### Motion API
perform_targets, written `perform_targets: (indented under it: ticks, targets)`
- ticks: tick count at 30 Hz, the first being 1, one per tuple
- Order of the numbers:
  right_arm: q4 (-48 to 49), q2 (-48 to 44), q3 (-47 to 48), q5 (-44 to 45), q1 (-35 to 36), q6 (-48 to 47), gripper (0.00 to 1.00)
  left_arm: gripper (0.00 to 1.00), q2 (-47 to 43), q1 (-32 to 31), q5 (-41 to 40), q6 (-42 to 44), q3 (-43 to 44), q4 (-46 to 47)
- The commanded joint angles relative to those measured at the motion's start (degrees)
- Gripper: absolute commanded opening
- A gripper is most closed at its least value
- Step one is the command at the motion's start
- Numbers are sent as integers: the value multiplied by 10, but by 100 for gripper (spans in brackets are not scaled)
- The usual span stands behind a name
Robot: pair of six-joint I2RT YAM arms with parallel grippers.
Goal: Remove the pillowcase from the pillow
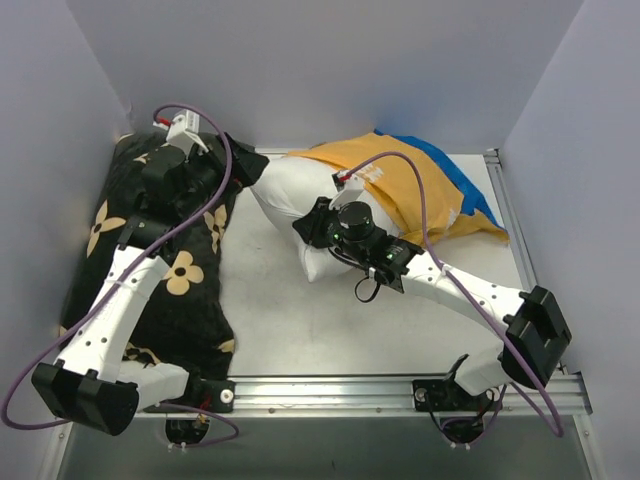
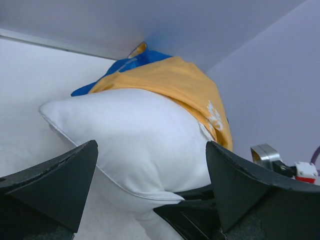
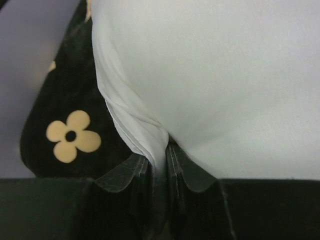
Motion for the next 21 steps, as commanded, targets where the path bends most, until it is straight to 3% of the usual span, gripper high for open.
perform_targets:
  ticks: [1,4,7,11,15,18,21]
  targets:
    - [43,1,2,45,-2,7,0,98,4,8,95,-19,-24,64]
    - [47,2,-12,42,-1,10,0,98,6,9,60,-19,-37,-10]
    - [57,1,-26,39,0,12,0,97,-13,9,-36,-26,-56,-89]
    - [80,5,-59,34,0,17,0,98,-49,13,-44,-52,-122,-83]
    - [104,11,-77,30,0,28,0,97,-43,17,46,-98,-184,-14]
    - [106,10,-80,29,1,26,0,97,-30,15,61,-127,-205,20]
    - [110,7,-85,24,3,21,0,97,-53,22,78,-164,-263,119]
